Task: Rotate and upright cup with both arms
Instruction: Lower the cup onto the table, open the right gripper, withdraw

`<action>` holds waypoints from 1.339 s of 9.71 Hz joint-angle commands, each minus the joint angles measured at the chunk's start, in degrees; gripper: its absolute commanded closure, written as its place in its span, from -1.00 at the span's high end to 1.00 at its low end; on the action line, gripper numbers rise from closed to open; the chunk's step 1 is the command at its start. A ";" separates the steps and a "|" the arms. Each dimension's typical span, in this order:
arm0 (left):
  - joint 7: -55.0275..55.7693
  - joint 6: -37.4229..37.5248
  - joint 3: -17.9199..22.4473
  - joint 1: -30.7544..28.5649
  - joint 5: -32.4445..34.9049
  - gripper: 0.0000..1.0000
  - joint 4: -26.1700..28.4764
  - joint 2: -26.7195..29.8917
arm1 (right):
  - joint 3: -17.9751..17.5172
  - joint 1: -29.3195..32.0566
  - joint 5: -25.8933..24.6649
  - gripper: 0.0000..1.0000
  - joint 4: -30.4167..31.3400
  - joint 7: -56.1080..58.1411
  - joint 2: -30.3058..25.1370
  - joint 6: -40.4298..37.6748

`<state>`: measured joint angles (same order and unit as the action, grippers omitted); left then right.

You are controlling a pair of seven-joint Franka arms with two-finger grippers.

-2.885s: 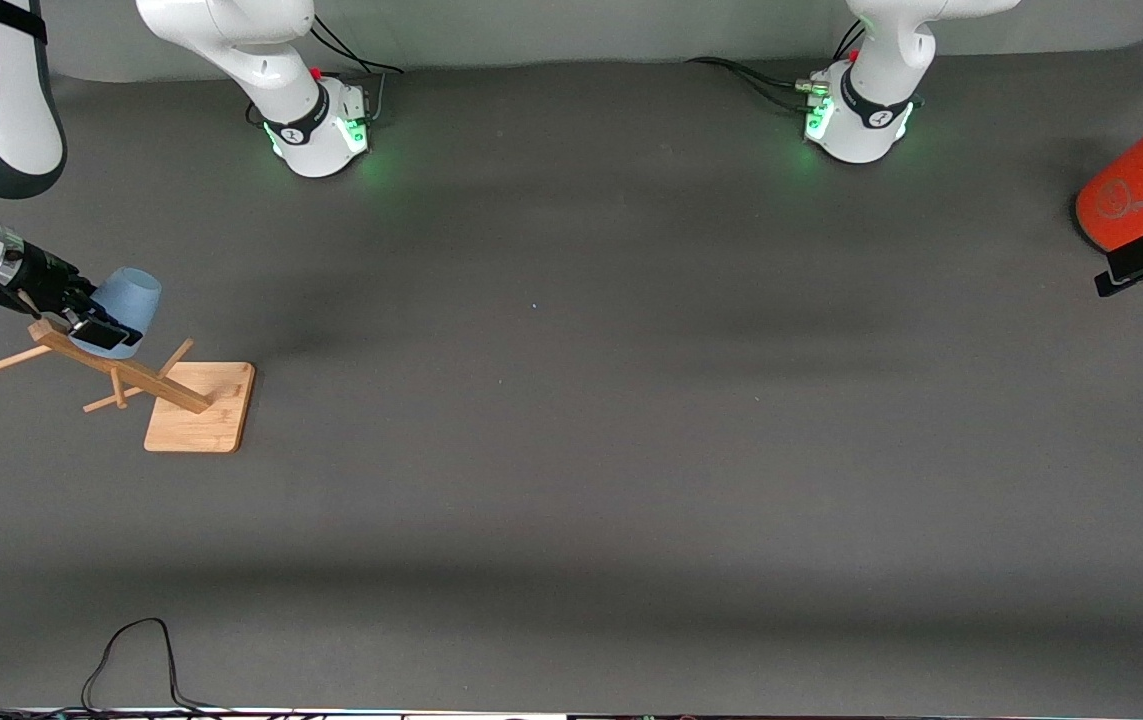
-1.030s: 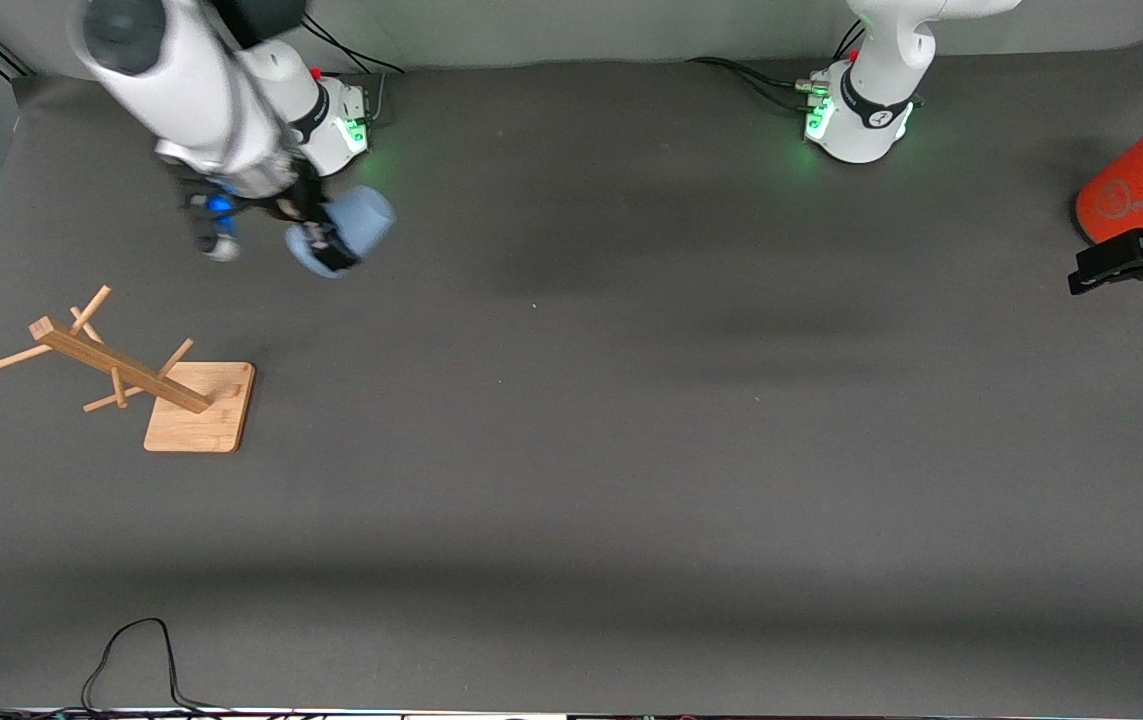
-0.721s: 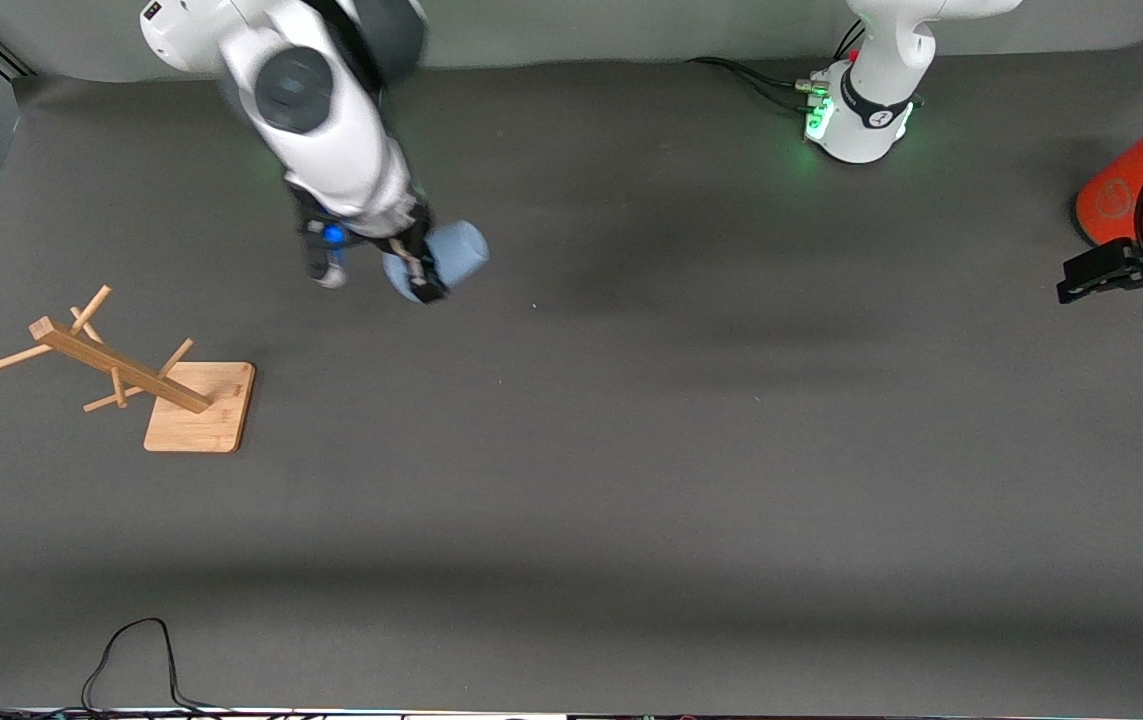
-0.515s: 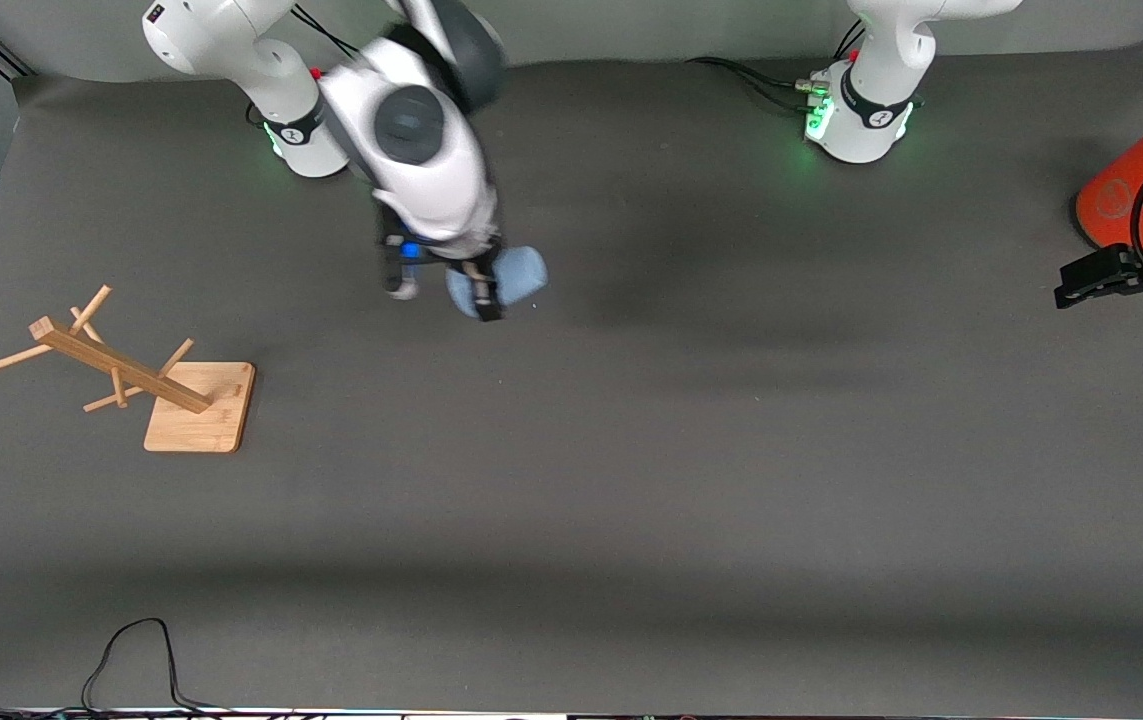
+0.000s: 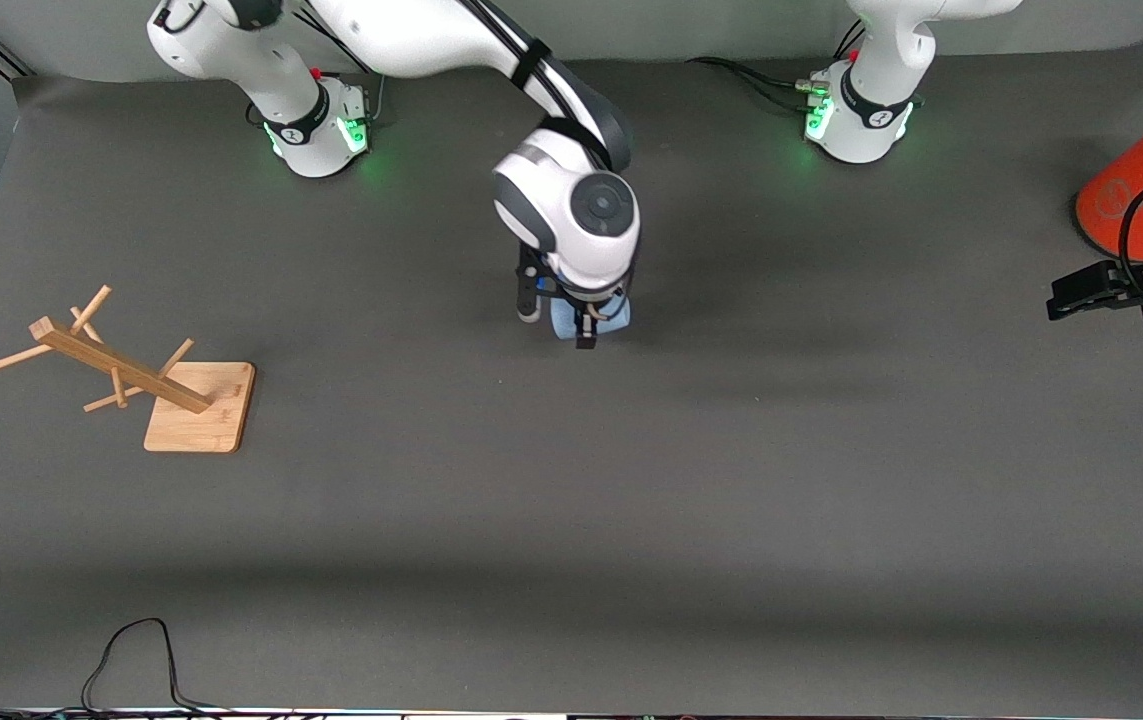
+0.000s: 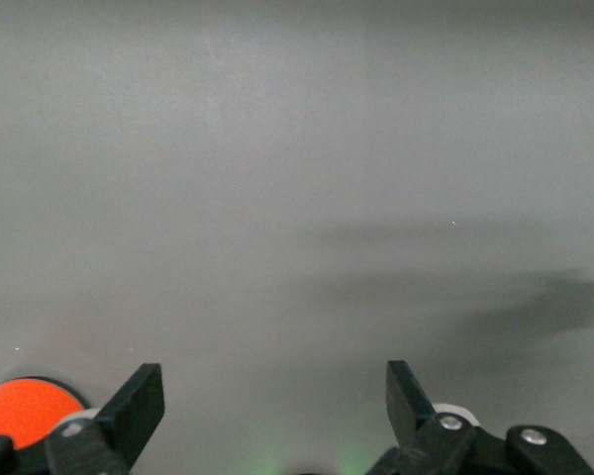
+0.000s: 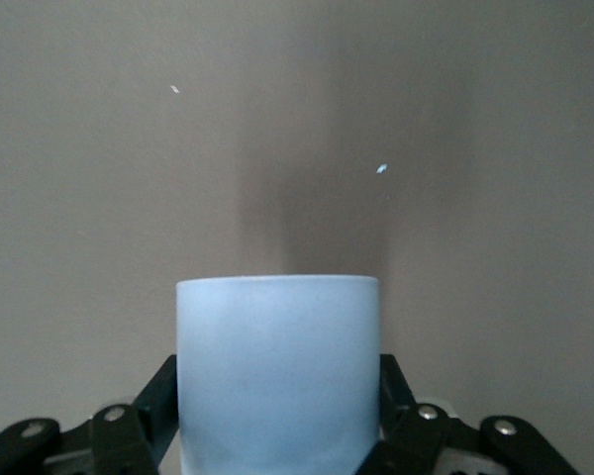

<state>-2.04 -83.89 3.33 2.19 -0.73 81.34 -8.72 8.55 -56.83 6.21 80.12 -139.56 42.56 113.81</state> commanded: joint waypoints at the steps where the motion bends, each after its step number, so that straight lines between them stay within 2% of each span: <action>1: 0.99 -0.75 0.28 0.80 0.82 1.00 0.75 0.46 | 0.85 -1.70 -0.32 -0.11 -3.12 -3.69 4.88 2.54; 4: 0.99 -0.75 0.37 0.71 0.82 1.00 0.84 0.46 | 0.94 -3.02 -0.41 -0.10 -3.21 -4.67 8.31 5.28; 5: 0.99 -0.66 0.37 0.71 0.82 1.00 1.19 0.46 | 0.94 -3.20 -0.41 -0.05 -3.30 -4.84 9.28 6.50; 6: 0.99 -0.66 0.28 0.62 0.82 1.00 1.28 0.46 | 0.94 -3.20 -0.50 0.12 -3.21 -5.28 9.46 7.04; 7: 0.99 -0.75 0.28 0.71 0.65 1.00 1.28 0.46 | 0.94 -3.20 -1.11 0.20 -3.21 -5.37 9.64 7.04; 8: 0.99 -0.75 0.28 0.80 0.64 1.00 1.19 0.46 | 0.94 -3.20 -1.12 0.65 -3.21 -5.37 9.56 7.04; 10: 0.99 -0.57 0.28 1.15 0.64 1.00 1.19 0.55 | 0.94 -3.20 -1.12 0.96 -3.30 -5.37 9.47 6.96; 13: 1.16 -0.57 0.28 2.29 0.64 1.00 1.10 0.64 | 1.38 -2.94 -1.20 1.00 -4.00 -4.50 7.46 6.17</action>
<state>-1.92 -83.97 3.25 3.16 -0.71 81.88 -8.99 9.35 -59.42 5.70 77.41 -143.29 51.11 120.56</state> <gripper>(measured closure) 0.000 0.000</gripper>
